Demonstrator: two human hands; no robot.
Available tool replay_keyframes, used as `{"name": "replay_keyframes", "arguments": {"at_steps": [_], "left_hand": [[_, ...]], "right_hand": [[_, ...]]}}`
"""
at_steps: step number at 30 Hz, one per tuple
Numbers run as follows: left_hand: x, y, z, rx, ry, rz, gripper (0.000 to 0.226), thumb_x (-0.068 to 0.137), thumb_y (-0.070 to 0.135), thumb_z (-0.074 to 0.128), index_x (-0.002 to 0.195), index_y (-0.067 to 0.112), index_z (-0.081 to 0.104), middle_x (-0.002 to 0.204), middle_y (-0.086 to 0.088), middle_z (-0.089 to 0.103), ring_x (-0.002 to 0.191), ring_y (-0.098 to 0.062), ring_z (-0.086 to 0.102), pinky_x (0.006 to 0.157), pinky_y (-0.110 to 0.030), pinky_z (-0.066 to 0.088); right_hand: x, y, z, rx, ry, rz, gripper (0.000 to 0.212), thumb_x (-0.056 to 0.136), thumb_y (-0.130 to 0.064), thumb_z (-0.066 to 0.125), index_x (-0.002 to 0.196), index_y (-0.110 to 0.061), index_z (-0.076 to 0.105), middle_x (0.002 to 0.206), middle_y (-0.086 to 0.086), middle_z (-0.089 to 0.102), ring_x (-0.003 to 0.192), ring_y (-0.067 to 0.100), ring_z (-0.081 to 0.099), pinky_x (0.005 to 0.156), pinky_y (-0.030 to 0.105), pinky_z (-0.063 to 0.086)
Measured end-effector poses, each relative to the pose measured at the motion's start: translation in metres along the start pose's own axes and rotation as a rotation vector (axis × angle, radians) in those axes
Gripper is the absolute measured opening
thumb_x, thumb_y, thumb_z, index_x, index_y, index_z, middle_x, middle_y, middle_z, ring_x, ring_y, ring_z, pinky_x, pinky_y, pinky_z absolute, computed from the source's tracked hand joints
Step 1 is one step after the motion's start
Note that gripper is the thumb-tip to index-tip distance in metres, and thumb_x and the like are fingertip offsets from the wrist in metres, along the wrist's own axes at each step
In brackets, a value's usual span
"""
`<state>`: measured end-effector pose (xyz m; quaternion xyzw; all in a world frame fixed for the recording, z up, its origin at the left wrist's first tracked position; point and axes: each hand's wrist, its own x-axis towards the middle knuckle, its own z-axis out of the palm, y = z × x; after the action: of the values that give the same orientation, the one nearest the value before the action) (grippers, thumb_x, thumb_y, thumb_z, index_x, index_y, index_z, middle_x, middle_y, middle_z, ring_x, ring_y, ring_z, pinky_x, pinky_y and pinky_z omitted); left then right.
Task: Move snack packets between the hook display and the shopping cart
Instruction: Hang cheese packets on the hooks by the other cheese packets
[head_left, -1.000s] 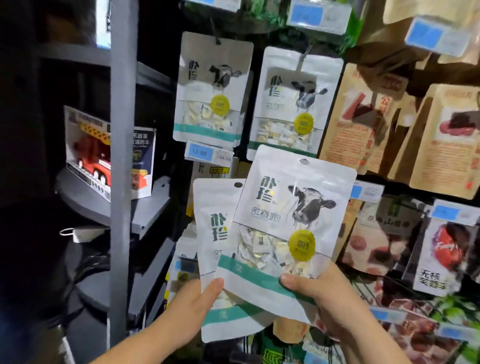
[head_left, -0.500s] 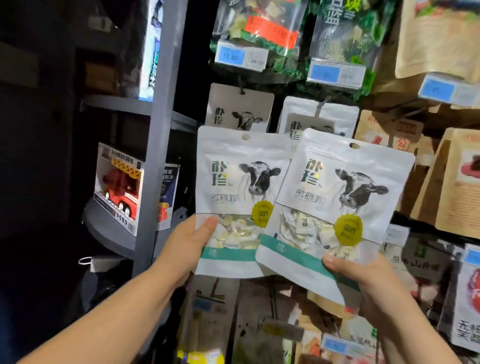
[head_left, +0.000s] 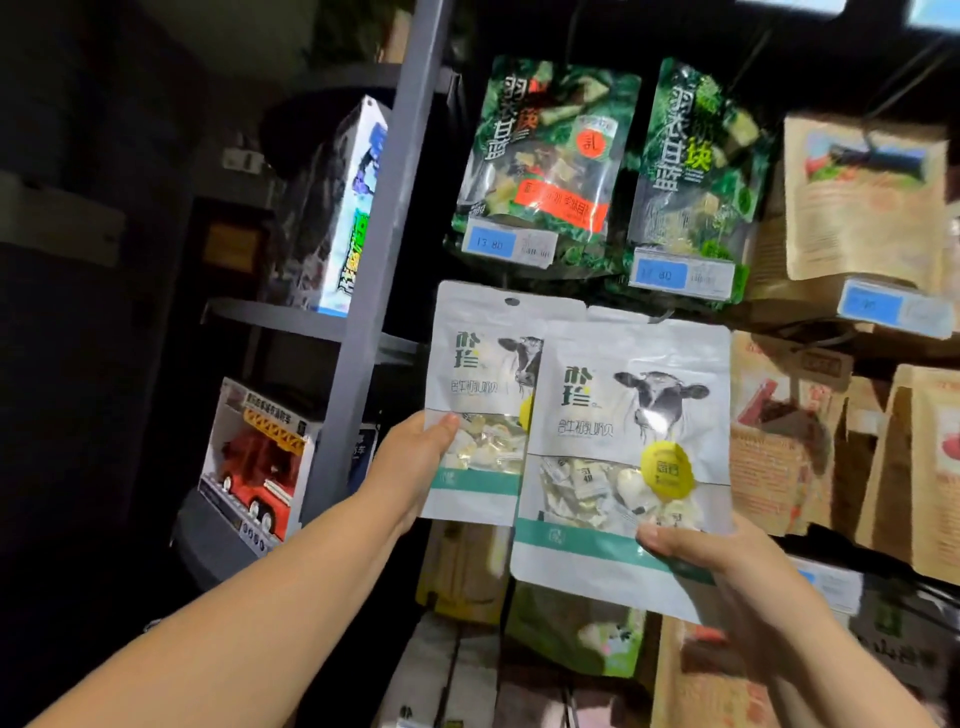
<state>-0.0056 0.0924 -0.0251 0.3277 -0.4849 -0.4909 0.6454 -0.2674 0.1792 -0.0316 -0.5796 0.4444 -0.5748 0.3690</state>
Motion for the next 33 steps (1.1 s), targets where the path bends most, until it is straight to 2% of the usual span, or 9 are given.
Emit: {"name": "replay_keyframes", "arguments": {"at_steps": [3,6,10,12,14,20,28,30,33], "left_hand": [[0.01,0.003,-0.001,-0.005,0.001,0.022,0.015,0.099,0.021,0.051,0.1,0.013,0.064,0.102,-0.015,0.071,0.094,-0.035,0.068,0.078,-0.044,0.057],[0.021,0.005,-0.003,-0.003,0.009,0.044,0.017,0.098,0.024,0.051,0.1,0.013,0.065,0.099,-0.013,0.073,0.09,-0.032,0.07,0.079,-0.045,0.057],[0.033,0.007,-0.005,-0.057,0.021,0.043,0.017,0.098,0.022,0.052,0.103,0.013,0.066,0.098,-0.013,0.073,0.09,-0.034,0.07,0.08,-0.048,0.057],[0.038,0.007,-0.007,-0.061,0.022,0.043,0.016,0.098,0.022,0.052,0.1,0.014,0.066,0.099,-0.014,0.073,0.092,-0.036,0.069,0.081,-0.049,0.056],[0.043,0.008,-0.008,-0.051,0.017,0.044,0.016,0.098,0.021,0.052,0.099,0.014,0.066,0.1,-0.014,0.072,0.092,-0.035,0.069,0.08,-0.047,0.057],[0.055,0.009,-0.012,-0.015,-0.012,0.055,0.017,0.098,0.025,0.053,0.102,0.016,0.066,0.099,-0.012,0.073,0.091,-0.033,0.07,0.085,-0.053,0.055],[0.069,0.007,-0.016,0.048,-0.015,0.044,0.018,0.098,0.025,0.053,0.103,0.013,0.066,0.099,-0.014,0.072,0.092,-0.034,0.069,0.085,-0.053,0.055],[0.073,0.008,-0.015,0.077,-0.017,0.04,0.019,0.098,0.024,0.052,0.103,0.011,0.065,0.098,-0.014,0.072,0.089,-0.032,0.069,0.08,-0.046,0.057],[0.081,0.006,-0.015,0.118,-0.002,0.032,0.02,0.097,0.025,0.054,0.104,0.01,0.065,0.096,-0.012,0.072,0.084,-0.029,0.07,0.074,-0.04,0.057]], "right_hand": [[0.004,-0.003,0.003,0.013,0.014,0.013,0.074,0.039,-0.022,0.094,0.107,-0.005,0.07,0.106,0.02,0.072,0.099,0.042,0.068,0.099,0.057,0.047],[0.004,-0.007,0.006,0.012,-0.004,0.034,0.067,0.049,-0.012,0.092,0.11,-0.005,0.068,0.104,0.02,0.073,0.097,0.042,0.069,0.097,0.055,0.049],[0.005,-0.011,0.012,-0.014,0.017,0.031,0.048,0.062,-0.002,0.082,0.108,-0.001,0.067,0.096,0.018,0.075,0.087,0.034,0.073,0.078,0.039,0.055],[0.006,-0.014,0.015,-0.008,0.035,0.036,0.049,0.06,0.001,0.082,0.106,0.0,0.066,0.094,0.019,0.075,0.085,0.034,0.073,0.073,0.035,0.054],[0.009,-0.014,0.018,-0.006,0.046,0.049,0.055,0.055,0.002,0.086,0.107,0.001,0.066,0.095,0.02,0.074,0.087,0.036,0.073,0.075,0.036,0.054],[0.014,-0.017,0.025,-0.022,0.057,0.032,0.043,0.063,0.001,0.08,0.105,-0.001,0.068,0.094,0.018,0.075,0.087,0.036,0.072,0.079,0.038,0.054],[0.023,-0.022,0.034,-0.01,0.025,0.017,0.056,0.05,-0.004,0.085,0.102,0.001,0.068,0.094,0.022,0.074,0.084,0.037,0.072,0.084,0.041,0.055],[0.027,-0.024,0.039,-0.001,0.01,0.011,0.051,0.049,-0.009,0.082,0.097,0.002,0.068,0.09,0.022,0.074,0.076,0.033,0.071,0.076,0.038,0.056],[0.033,-0.029,0.048,0.016,-0.037,-0.003,0.042,0.049,0.0,0.085,0.087,0.0,0.067,0.078,0.018,0.073,0.064,0.027,0.069,0.056,0.03,0.056]]}}
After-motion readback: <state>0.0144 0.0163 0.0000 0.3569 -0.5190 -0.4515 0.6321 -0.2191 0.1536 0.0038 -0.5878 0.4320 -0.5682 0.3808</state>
